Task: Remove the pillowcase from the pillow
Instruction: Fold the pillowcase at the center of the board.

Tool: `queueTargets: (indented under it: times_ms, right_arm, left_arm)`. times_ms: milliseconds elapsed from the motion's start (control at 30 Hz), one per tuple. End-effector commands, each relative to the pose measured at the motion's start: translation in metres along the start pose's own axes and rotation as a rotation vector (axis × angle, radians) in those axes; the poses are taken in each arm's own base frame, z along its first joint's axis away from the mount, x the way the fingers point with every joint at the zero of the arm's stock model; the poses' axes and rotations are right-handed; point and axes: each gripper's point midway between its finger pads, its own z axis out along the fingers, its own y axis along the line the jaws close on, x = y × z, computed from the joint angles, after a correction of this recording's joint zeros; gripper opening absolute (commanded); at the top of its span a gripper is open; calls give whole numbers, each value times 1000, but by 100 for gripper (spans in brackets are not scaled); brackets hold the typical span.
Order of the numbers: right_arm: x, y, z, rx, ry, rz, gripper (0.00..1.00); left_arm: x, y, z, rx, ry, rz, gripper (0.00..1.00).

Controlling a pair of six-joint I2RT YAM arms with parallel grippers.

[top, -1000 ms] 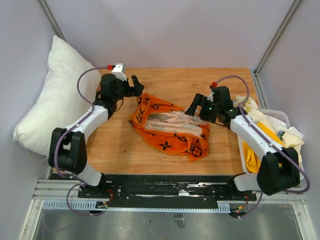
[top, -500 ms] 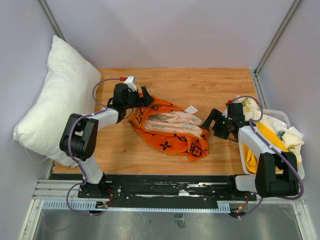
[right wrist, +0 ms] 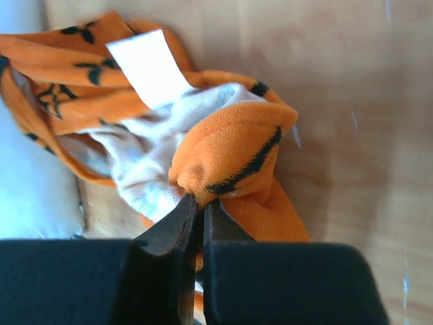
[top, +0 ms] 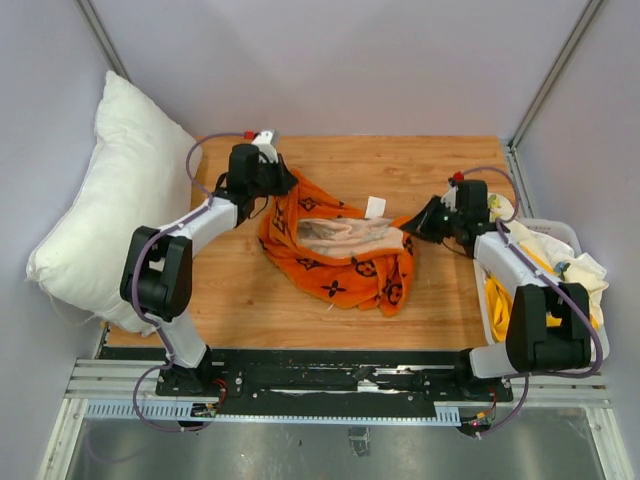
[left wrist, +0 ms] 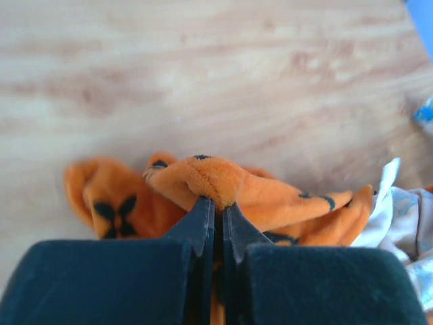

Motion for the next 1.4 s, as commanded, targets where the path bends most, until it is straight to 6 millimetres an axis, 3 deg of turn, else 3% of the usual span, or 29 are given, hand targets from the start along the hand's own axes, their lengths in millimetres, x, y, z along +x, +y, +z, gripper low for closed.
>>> queueTargets:
  times_ms: [0, 100, 200, 300, 400, 433, 467, 533, 567, 600, 667, 700, 800, 900, 1033, 1100, 1167, 1267, 1367]
  right_arm:
    - [-70, 63, -35, -75, -169, -127, 1]
    - [-93, 97, -64, -105, -255, -211, 1]
    - [-83, 108, -82, -110, -280, -294, 1]
    - [-37, 98, -81, -86, -199, -395, 2]
    - [21, 74, -80, -14, -120, -507, 4]
    - [45, 62, -77, 11, -80, -548, 5]
    - [66, 50, -73, 34, -46, -578, 7]
    - [104, 33, -67, 28, 31, -626, 18]
    - [116, 30, -66, 6, 62, -633, 27]
    - [123, 29, -66, -18, 86, -640, 48]
    - [121, 40, -74, -67, 74, -665, 91]
    - [113, 52, -80, -95, 37, -680, 100]
    - [83, 91, -94, -201, -111, -682, 98]
    - [58, 103, -93, -250, -179, -585, 98]
    - [39, 61, -53, -91, -105, -386, 98]
    - [41, 40, -37, -33, -41, -311, 98]
    - [46, 24, -24, -6, 13, -268, 98]
    - [46, 0, -15, 50, 9, -234, 98]
    - [40, -17, -16, 73, -14, -205, 98]
  left_arm:
    - [-112, -27, -25, -20, -197, 129, 0]
    - [-153, -43, -64, -32, -316, 150, 0]
    - [-153, -51, -106, -33, -391, 143, 0]
    - [-116, -31, -141, -119, -420, 68, 0]
    - [-47, -3, -165, -199, -409, -112, 5]
    - [-27, 0, -174, -189, -426, -169, 13]
    - [-5, 4, -177, -179, -426, -251, 34]
    - [29, 9, -183, -170, -406, -317, 67]
    - [40, 12, -187, -181, -393, -328, 89]
    - [45, 17, -192, -206, -390, -331, 98]
    - [42, 25, -205, -261, -429, -329, 99]
    - [34, 26, -213, -278, -463, -321, 99]
    - [7, 21, -230, -283, -539, -269, 99]
    - [-6, 15, -222, -276, -497, -195, 99]
    - [15, 12, -175, -250, -253, -110, 99]
    - [38, 19, -143, -271, -117, -74, 99]
    - [58, 24, -124, -309, -23, -20, 99]
    - [77, 24, -107, -311, 37, 4, 99]
    - [87, 24, -103, -298, 44, 3, 99]
